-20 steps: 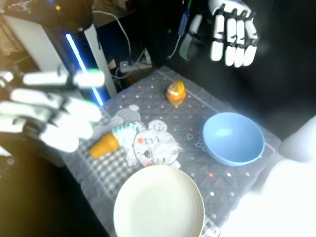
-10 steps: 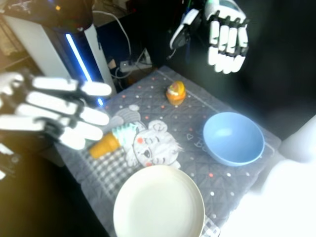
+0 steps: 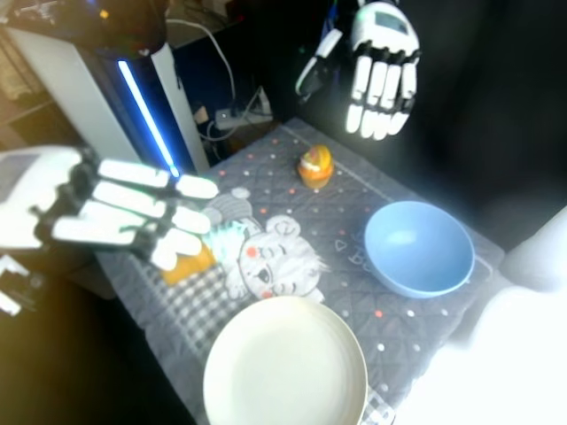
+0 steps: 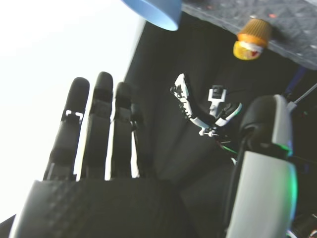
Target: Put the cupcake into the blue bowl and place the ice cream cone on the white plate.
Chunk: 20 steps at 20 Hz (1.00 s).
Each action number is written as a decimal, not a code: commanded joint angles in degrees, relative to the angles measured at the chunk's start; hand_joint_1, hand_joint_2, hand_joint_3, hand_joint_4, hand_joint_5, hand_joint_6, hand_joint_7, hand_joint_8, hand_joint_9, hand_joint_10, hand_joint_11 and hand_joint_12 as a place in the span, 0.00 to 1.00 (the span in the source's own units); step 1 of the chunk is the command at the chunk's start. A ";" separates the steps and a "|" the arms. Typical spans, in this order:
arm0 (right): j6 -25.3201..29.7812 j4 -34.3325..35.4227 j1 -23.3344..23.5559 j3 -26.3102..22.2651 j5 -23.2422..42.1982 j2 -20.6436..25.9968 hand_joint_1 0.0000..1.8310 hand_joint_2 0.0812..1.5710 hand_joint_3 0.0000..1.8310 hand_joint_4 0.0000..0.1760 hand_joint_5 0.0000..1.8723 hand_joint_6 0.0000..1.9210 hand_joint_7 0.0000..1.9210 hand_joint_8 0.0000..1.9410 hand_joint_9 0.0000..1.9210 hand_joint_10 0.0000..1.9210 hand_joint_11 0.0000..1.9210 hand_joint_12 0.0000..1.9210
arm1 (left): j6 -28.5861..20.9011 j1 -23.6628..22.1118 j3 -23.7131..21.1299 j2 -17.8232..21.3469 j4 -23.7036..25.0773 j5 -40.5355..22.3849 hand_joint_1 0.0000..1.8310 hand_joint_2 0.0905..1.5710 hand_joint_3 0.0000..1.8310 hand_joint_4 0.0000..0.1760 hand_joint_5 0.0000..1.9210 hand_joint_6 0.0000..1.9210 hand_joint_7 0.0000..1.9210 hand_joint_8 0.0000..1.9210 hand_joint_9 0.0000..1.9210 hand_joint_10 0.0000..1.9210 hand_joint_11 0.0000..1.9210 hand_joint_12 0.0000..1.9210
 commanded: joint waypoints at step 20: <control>10.73 -8.95 0.94 2.78 -7.52 -6.10 0.40 0.41 0.00 0.04 0.19 0.00 0.19 0.00 0.20 0.00 0.15 0.20 | -13.13 -0.38 2.47 -7.21 13.80 1.59 0.40 0.47 0.00 0.00 0.23 0.00 0.30 0.00 0.33 0.00 0.08 0.54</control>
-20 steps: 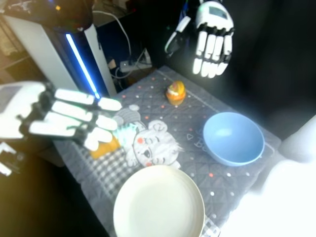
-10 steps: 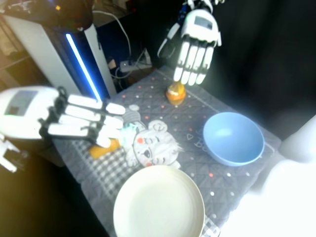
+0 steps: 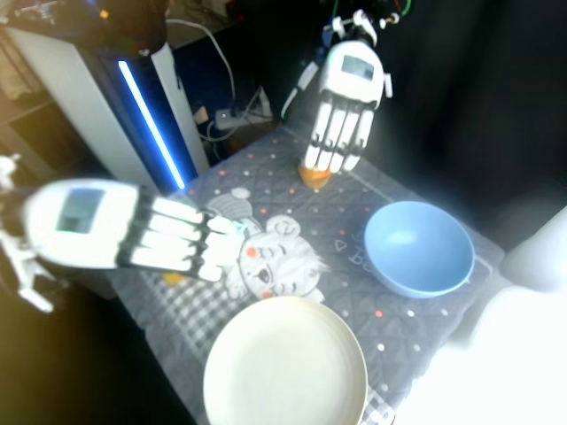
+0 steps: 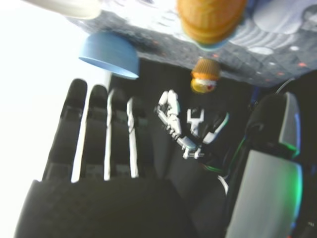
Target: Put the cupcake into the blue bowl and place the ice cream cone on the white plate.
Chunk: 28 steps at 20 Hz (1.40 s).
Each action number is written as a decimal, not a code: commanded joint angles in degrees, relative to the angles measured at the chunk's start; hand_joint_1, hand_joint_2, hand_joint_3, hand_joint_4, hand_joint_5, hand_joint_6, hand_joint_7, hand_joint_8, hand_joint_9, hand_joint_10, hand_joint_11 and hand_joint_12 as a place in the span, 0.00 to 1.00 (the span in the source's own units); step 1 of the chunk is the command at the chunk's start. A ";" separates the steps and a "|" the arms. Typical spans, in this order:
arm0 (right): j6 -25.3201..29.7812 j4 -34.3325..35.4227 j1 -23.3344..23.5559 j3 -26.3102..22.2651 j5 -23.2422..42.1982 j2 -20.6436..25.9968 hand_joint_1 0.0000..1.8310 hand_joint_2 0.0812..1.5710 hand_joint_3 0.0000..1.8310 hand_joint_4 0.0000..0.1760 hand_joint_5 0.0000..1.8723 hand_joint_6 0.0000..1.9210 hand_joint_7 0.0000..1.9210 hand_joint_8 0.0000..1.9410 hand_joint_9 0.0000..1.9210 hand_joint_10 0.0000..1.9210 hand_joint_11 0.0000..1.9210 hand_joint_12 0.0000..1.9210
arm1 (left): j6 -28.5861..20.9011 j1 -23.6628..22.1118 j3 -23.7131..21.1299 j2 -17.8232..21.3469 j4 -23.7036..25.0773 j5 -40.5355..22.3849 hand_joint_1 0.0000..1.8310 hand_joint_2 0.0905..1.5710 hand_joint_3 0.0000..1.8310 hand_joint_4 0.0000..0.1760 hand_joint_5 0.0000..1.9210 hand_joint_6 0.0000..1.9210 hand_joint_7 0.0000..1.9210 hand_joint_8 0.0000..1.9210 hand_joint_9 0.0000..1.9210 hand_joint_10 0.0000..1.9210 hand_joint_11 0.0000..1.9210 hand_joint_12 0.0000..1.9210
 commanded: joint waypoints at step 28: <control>6.71 -5.91 1.94 5.38 -3.25 -8.15 0.36 0.40 0.00 0.00 0.23 0.00 0.26 0.00 0.25 0.00 0.08 0.41 | -4.53 5.64 3.05 -5.58 0.07 -1.26 0.39 0.50 0.00 0.00 0.24 0.00 0.28 0.00 0.34 0.00 0.17 0.38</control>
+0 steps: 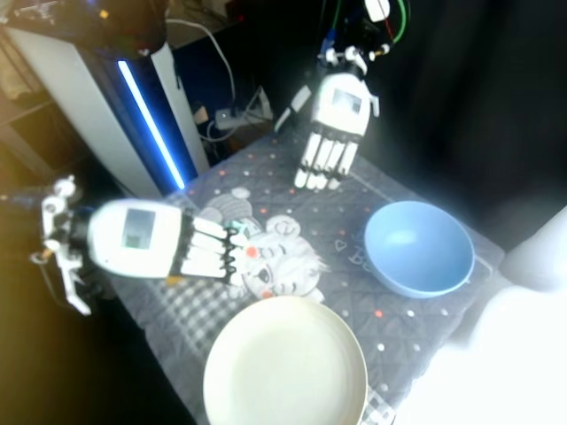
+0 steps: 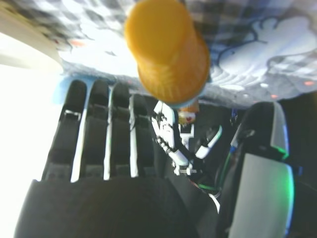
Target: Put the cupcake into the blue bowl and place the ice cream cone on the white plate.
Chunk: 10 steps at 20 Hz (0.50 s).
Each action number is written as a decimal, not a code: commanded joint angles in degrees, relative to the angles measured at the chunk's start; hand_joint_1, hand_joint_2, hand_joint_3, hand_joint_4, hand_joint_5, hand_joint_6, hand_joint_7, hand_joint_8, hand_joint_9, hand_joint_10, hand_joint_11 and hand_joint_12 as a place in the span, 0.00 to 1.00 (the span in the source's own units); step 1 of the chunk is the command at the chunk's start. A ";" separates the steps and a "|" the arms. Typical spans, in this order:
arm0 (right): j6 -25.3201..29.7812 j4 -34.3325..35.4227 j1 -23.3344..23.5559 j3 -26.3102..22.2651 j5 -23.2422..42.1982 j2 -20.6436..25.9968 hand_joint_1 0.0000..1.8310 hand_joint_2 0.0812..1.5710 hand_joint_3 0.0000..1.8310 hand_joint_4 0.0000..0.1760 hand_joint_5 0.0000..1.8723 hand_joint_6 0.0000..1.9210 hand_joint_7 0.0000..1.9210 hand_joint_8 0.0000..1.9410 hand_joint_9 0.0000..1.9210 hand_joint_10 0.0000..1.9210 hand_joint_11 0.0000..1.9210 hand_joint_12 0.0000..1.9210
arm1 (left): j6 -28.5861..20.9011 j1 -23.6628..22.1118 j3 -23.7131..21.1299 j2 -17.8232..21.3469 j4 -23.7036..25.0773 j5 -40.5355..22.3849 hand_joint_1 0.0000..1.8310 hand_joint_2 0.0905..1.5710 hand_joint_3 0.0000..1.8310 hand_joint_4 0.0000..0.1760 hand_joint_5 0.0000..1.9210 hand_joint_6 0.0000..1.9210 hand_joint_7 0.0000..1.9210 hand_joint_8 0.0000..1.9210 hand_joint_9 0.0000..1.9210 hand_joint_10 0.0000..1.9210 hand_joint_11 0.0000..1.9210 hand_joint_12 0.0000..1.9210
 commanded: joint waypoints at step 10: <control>0.30 1.59 0.75 1.59 2.71 -1.81 0.45 0.43 0.00 0.00 0.30 0.00 0.35 0.00 0.36 0.01 0.21 0.45 | -0.41 0.63 0.54 -1.22 -2.35 -2.27 0.45 0.48 0.00 0.09 0.24 0.00 0.28 0.01 0.33 0.00 0.15 0.42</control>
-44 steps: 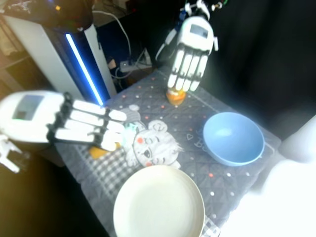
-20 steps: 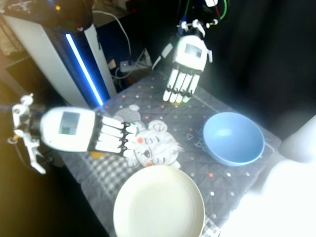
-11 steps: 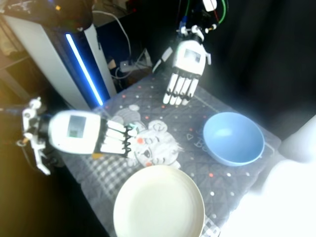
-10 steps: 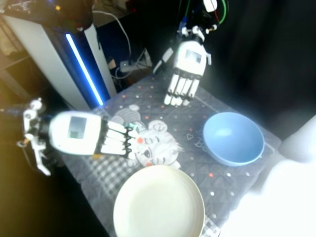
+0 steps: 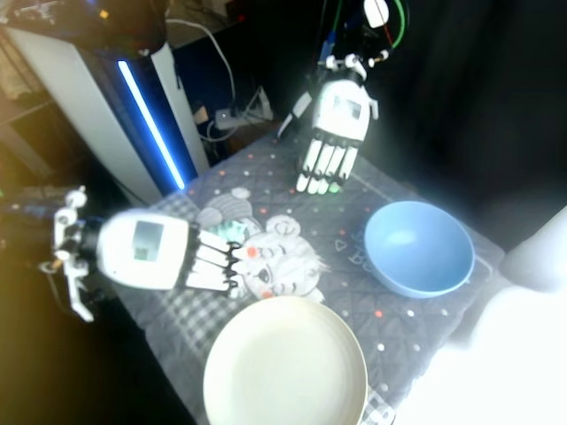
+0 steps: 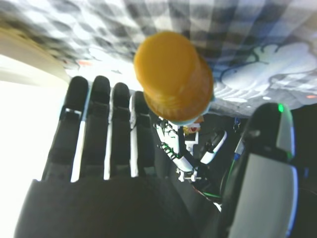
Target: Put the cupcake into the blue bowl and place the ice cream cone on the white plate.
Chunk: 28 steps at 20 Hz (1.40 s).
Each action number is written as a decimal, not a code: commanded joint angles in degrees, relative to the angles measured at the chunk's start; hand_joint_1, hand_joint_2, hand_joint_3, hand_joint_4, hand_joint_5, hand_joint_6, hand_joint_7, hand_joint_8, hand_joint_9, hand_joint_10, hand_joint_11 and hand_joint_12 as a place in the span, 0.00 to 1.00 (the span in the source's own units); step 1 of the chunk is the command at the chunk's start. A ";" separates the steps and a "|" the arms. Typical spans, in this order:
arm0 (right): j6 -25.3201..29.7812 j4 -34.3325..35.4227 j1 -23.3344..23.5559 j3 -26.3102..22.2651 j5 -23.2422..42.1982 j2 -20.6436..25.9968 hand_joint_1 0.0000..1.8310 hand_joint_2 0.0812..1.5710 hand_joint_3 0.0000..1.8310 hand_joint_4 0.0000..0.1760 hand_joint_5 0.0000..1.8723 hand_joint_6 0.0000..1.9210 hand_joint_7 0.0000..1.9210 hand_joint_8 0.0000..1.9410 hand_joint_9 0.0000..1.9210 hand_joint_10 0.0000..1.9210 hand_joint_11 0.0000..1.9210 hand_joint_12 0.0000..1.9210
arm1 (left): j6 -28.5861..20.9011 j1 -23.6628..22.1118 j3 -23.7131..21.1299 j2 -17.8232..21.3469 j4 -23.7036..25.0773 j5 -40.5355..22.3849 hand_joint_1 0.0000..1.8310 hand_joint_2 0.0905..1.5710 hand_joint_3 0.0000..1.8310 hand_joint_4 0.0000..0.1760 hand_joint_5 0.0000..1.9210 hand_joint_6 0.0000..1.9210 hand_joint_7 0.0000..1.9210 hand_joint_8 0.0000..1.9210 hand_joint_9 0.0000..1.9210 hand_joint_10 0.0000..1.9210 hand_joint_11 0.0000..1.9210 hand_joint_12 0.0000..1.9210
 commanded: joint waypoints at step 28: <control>-7.02 12.68 4.06 0.37 16.09 1.03 0.70 0.67 0.00 0.00 0.50 0.49 0.63 0.39 0.66 0.33 0.51 0.72 | 5.20 -3.90 2.19 0.51 -13.94 -10.47 0.75 0.68 0.00 0.00 0.55 0.46 0.54 0.39 0.46 0.64 0.34 0.60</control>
